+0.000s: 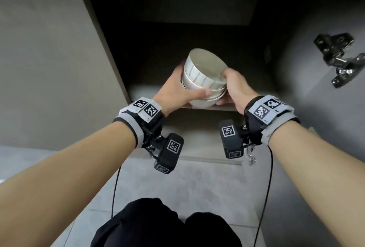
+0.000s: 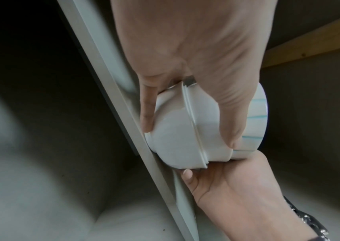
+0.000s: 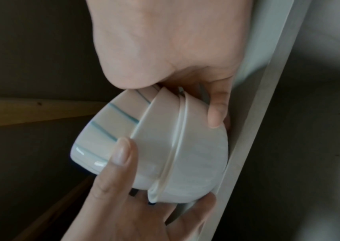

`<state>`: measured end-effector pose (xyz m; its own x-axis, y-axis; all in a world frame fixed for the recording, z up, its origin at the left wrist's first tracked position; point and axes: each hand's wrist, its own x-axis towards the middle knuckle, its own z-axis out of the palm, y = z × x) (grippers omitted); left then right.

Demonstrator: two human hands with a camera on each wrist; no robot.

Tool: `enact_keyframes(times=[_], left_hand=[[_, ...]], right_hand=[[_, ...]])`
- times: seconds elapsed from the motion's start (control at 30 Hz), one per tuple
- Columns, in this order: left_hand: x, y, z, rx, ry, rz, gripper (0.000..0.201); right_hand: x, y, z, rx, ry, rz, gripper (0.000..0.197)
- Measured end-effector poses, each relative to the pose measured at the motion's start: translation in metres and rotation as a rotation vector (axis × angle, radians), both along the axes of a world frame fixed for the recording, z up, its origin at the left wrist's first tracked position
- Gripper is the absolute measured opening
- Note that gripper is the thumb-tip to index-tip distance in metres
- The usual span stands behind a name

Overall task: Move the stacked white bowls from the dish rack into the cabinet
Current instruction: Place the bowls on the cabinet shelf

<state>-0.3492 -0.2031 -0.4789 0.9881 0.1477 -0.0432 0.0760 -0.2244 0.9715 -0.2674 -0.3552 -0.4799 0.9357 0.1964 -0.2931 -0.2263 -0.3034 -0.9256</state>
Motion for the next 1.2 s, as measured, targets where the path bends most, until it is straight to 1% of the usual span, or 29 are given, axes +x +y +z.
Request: enact_keyframes(times=[0.2, 0.3, 0.4, 0.5, 0.6, 0.7, 0.77, 0.87, 0.97, 1.03, 1.13, 1.2], left_hand=[[0.014, 0.007, 0.001, -0.005, 0.006, 0.02, 0.077], [0.024, 0.01, -0.001, -0.024, 0.012, 0.008, 0.082], [0.035, 0.014, -0.006, 0.007, -0.016, 0.008, 0.088], [0.044, 0.014, -0.012, 0.014, -0.043, 0.006, 0.088], [0.052, 0.014, -0.015, 0.005, -0.049, 0.002, 0.086], [0.057, 0.017, -0.014, 0.032, -0.053, -0.033, 0.085], [0.059, 0.02, -0.012, 0.074, -0.076, -0.066, 0.086], [0.063, 0.021, -0.008, 0.15, -0.146, -0.069, 0.089], [0.064, 0.015, -0.008, 0.104, -0.187, -0.053, 0.09], [0.064, 0.008, -0.009, 0.052, -0.221, -0.051, 0.081], [0.065, 0.004, -0.009, 0.03, -0.276, -0.061, 0.064], [0.065, 0.003, -0.007, 0.037, -0.294, -0.082, 0.066]], right_hand=[[0.013, 0.009, 0.008, -0.056, -0.023, 0.033, 0.039], [0.022, 0.013, 0.007, -0.066, -0.011, 0.027, 0.046], [0.031, 0.014, 0.005, -0.045, -0.002, -0.018, 0.05], [0.038, 0.011, 0.004, -0.048, -0.01, -0.034, 0.049], [0.04, 0.007, 0.003, -0.072, -0.032, 0.001, 0.06], [0.04, 0.0, 0.007, -0.068, -0.157, 0.023, 0.068], [0.041, -0.004, 0.011, -0.06, -0.275, 0.036, 0.079], [0.044, -0.003, 0.014, -0.054, -0.407, 0.133, 0.087], [0.044, 0.005, 0.016, -0.16, -0.453, 0.197, 0.106], [0.043, 0.009, 0.017, -0.175, -0.456, 0.189, 0.114], [0.046, 0.01, 0.017, -0.185, -0.459, 0.164, 0.116], [0.047, 0.011, 0.019, -0.202, -0.484, 0.164, 0.113]])
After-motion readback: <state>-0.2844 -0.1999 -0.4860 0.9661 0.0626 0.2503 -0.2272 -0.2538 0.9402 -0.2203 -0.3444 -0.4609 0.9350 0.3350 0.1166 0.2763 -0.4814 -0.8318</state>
